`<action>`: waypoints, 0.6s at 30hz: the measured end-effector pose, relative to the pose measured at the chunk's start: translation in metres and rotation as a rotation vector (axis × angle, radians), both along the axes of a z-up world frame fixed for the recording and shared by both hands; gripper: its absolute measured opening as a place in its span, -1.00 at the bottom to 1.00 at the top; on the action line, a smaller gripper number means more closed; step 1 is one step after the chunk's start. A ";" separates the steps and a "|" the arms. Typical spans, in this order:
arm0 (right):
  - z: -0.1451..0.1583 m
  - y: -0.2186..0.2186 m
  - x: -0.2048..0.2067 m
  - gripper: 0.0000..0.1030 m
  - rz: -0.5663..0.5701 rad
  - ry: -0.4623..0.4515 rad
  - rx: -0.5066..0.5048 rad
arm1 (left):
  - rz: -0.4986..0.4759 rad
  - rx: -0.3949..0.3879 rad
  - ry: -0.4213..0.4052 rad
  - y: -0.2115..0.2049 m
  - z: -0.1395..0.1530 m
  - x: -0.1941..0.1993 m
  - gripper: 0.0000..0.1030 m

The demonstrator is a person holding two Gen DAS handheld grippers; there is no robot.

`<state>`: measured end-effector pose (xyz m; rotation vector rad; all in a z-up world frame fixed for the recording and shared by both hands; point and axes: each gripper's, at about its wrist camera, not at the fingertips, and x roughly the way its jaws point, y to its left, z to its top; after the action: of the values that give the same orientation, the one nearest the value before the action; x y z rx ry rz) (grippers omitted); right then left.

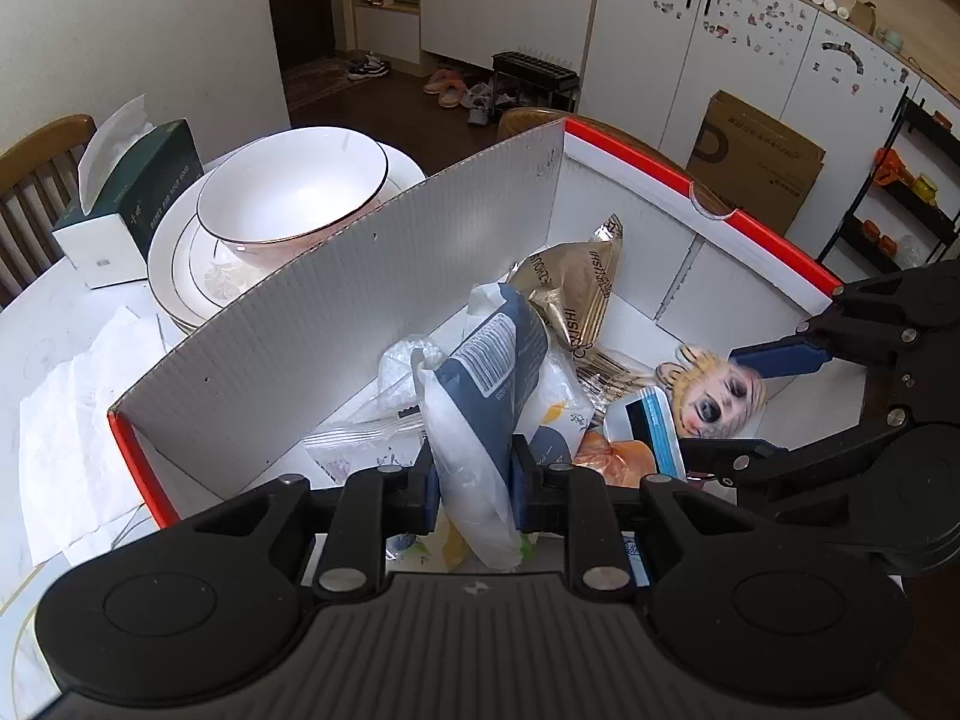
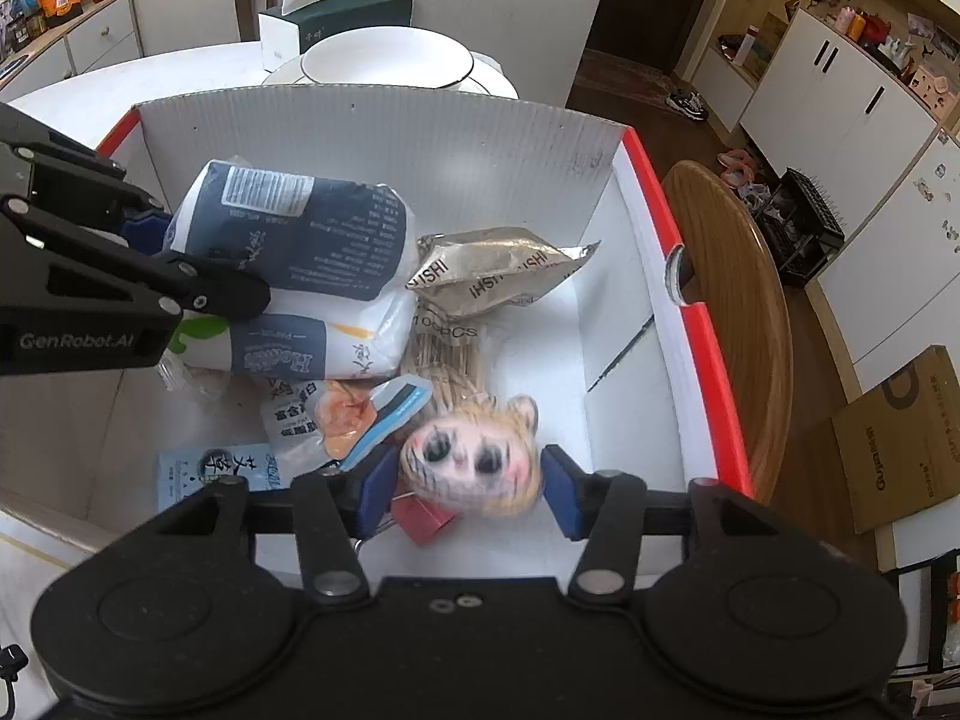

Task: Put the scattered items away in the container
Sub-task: 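Open both tools to release the tissue pack and doll into the box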

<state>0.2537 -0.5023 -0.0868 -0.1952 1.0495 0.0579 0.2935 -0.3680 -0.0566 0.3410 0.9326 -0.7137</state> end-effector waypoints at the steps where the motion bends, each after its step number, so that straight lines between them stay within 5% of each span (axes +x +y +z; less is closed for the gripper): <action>1: 0.000 0.000 0.000 0.07 0.000 -0.001 -0.001 | -0.001 0.000 0.003 0.000 0.000 0.000 -0.59; 10: 0.011 -0.003 -0.008 0.24 0.013 -0.036 0.017 | -0.007 -0.021 0.034 0.007 0.001 -0.003 -0.35; 12: 0.014 -0.004 -0.013 0.27 0.020 -0.045 0.030 | -0.010 -0.022 0.033 0.008 0.002 -0.005 0.02; 18: 0.026 -0.003 -0.024 0.40 0.024 -0.088 0.072 | -0.036 -0.040 0.010 0.011 0.008 -0.018 0.05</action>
<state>0.2301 -0.5049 -0.0604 -0.1438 0.9560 0.1075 0.2757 -0.3572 -0.0482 0.3201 0.9229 -0.7666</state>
